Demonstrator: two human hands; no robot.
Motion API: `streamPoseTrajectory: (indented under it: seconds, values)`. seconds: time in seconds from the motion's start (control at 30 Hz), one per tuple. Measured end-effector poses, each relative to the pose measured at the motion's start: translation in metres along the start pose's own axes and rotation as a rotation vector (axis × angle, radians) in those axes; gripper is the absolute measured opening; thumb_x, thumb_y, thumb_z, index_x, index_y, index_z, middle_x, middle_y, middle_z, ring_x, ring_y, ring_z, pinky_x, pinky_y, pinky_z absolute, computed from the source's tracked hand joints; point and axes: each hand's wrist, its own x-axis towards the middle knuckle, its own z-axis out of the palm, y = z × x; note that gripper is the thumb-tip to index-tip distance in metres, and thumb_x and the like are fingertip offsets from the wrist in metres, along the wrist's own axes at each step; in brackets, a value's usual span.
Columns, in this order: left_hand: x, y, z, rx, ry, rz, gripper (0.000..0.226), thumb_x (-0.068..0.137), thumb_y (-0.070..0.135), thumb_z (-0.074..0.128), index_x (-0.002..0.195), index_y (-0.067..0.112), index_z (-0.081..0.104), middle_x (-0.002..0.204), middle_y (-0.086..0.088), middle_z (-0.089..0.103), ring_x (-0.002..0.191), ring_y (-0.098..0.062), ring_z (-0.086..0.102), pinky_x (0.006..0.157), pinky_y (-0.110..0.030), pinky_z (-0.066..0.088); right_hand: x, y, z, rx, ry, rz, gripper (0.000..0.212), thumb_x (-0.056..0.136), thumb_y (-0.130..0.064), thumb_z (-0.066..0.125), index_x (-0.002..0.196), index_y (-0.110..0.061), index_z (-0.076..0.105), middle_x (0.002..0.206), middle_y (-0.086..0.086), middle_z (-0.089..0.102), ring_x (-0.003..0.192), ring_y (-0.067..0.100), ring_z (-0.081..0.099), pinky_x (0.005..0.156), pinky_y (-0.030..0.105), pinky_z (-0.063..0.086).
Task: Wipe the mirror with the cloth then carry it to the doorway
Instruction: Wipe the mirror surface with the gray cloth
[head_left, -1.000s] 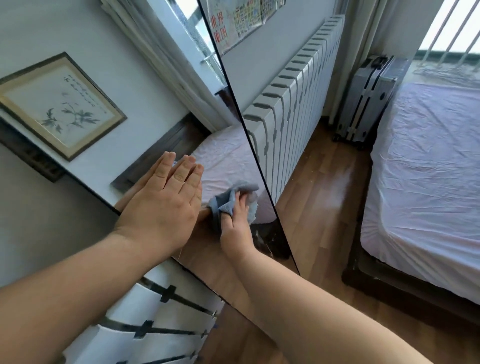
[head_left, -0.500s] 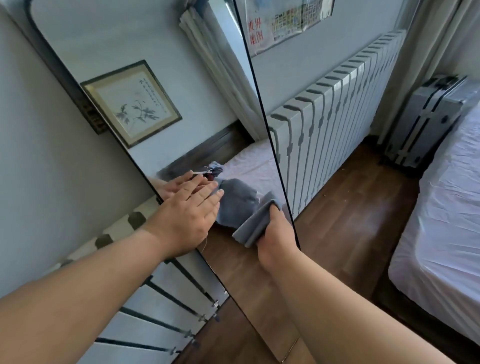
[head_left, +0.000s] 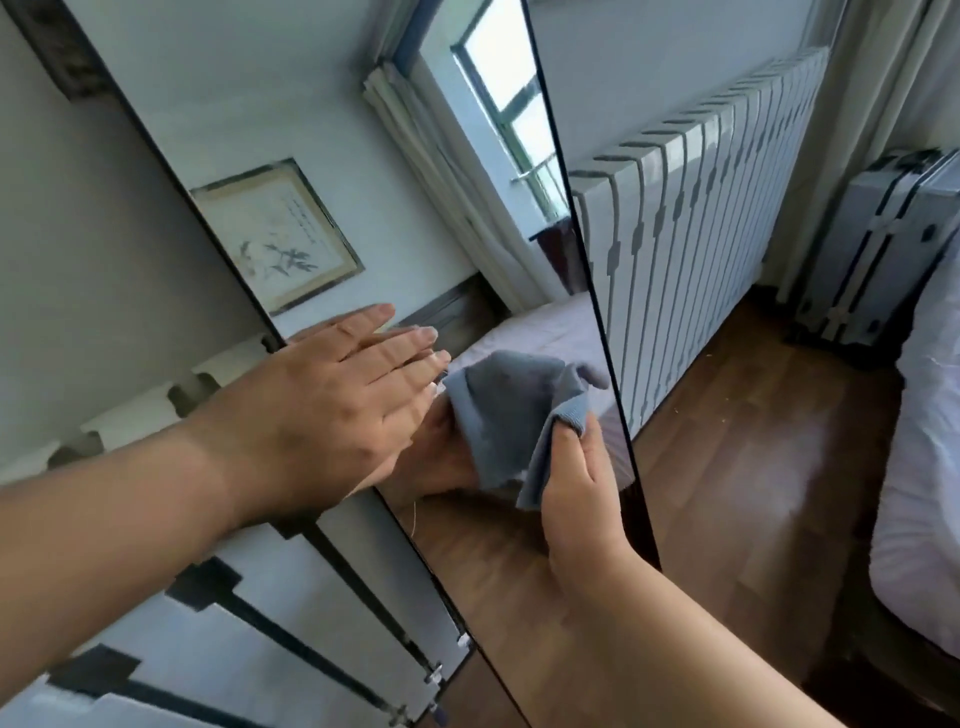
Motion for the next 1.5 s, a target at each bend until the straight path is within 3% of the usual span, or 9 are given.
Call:
streamPoseTrajectory:
  seconds: [0.1, 0.2, 0.43, 0.63, 0.8, 1.07, 1.23, 1.37, 1.5]
  values:
    - [-0.003, -0.003, 0.011, 0.033, -0.001, 0.089, 0.053, 0.103, 0.039, 0.06, 0.147, 0.011, 0.067, 0.163, -0.018, 0.057, 0.155, -0.039, 0.051, 0.126, -0.065, 0.04, 0.0, 0.045, 0.013, -0.403, -0.132, -0.315, 0.061, 0.107, -0.044, 0.032, 0.167, -0.04, 0.024, 0.176, -0.012, 0.025, 0.163, 0.003, 0.015, 0.134, 0.04, 0.016]
    - [0.001, -0.007, 0.016, 0.075, 0.054, 0.099, 0.051, 0.099, 0.04, 0.065, 0.143, 0.015, 0.072, 0.157, -0.013, 0.065, 0.149, -0.034, 0.059, 0.122, -0.062, 0.046, 0.001, 0.088, 0.02, -0.653, -0.092, -0.554, 0.069, 0.104, -0.044, 0.023, 0.17, -0.035, 0.004, 0.18, -0.011, -0.007, 0.163, 0.005, -0.019, 0.133, 0.039, -0.009]
    - [-0.006, 0.02, 0.022, 0.225, 0.071, 0.08, 0.054, 0.099, 0.034, 0.055, 0.145, 0.01, 0.07, 0.156, -0.013, 0.065, 0.147, -0.031, 0.061, 0.124, -0.058, 0.046, 0.007, 0.167, -0.014, -0.511, 0.101, -0.472, 0.062, 0.104, -0.037, 0.029, 0.156, -0.059, 0.003, 0.179, -0.015, 0.003, 0.162, -0.001, -0.014, 0.134, 0.044, -0.007]
    - [-0.011, 0.045, 0.036, 0.19, 0.024, 0.151, 0.055, 0.105, 0.044, 0.053, 0.15, 0.014, 0.065, 0.161, -0.011, 0.059, 0.153, -0.028, 0.055, 0.127, -0.057, 0.043, 0.007, 0.139, -0.006, -0.586, 0.011, -0.499, 0.07, 0.101, -0.044, 0.025, 0.167, -0.043, 0.005, 0.18, -0.013, -0.003, 0.162, 0.003, -0.017, 0.134, 0.047, -0.005]
    - [-0.011, 0.043, 0.037, 0.188, 0.06, 0.152, 0.053, 0.103, 0.044, 0.054, 0.145, 0.016, 0.07, 0.158, -0.009, 0.064, 0.15, -0.026, 0.058, 0.128, -0.055, 0.042, 0.01, 0.135, 0.0, -0.632, -0.01, -0.622, 0.07, 0.107, -0.026, 0.035, 0.17, -0.039, 0.008, 0.179, -0.015, -0.003, 0.162, 0.001, -0.017, 0.132, 0.037, -0.01]
    - [-0.008, 0.048, 0.044, 0.156, 0.095, 0.112, 0.054, 0.099, 0.042, 0.049, 0.137, 0.016, 0.076, 0.15, -0.007, 0.071, 0.144, -0.026, 0.064, 0.123, -0.053, 0.046, 0.025, 0.22, -0.056, -0.408, 0.305, -0.148, 0.072, 0.094, -0.043, 0.034, 0.166, -0.035, 0.027, 0.173, 0.0, 0.036, 0.163, 0.018, 0.023, 0.131, 0.056, 0.021]
    - [-0.007, 0.049, 0.046, 0.125, 0.089, 0.082, 0.053, 0.096, 0.042, 0.051, 0.132, 0.017, 0.079, 0.147, -0.007, 0.074, 0.141, -0.026, 0.067, 0.123, -0.054, 0.048, 0.019, 0.146, -0.002, -0.575, 0.125, -0.536, 0.07, 0.099, -0.034, 0.031, 0.167, -0.041, 0.017, 0.179, -0.012, 0.006, 0.165, 0.005, -0.008, 0.132, 0.04, -0.009]
    - [-0.004, 0.053, 0.045, 0.119, 0.099, 0.061, 0.051, 0.095, 0.041, 0.051, 0.126, 0.016, 0.082, 0.141, -0.007, 0.077, 0.136, -0.028, 0.071, 0.12, -0.054, 0.051, 0.02, 0.145, 0.001, -0.592, 0.048, -0.644, 0.073, 0.101, -0.023, 0.037, 0.169, -0.041, 0.016, 0.18, -0.015, 0.003, 0.164, 0.003, -0.01, 0.131, 0.036, -0.01]
    - [-0.004, 0.057, 0.045, 0.131, 0.115, 0.053, 0.051, 0.094, 0.041, 0.049, 0.122, 0.014, 0.082, 0.136, -0.009, 0.08, 0.132, -0.03, 0.073, 0.118, -0.055, 0.053, 0.034, 0.189, -0.031, -0.429, 0.258, -0.332, 0.071, 0.097, -0.039, 0.037, 0.166, -0.037, 0.027, 0.179, -0.005, 0.018, 0.166, 0.014, 0.006, 0.134, 0.054, 0.005]
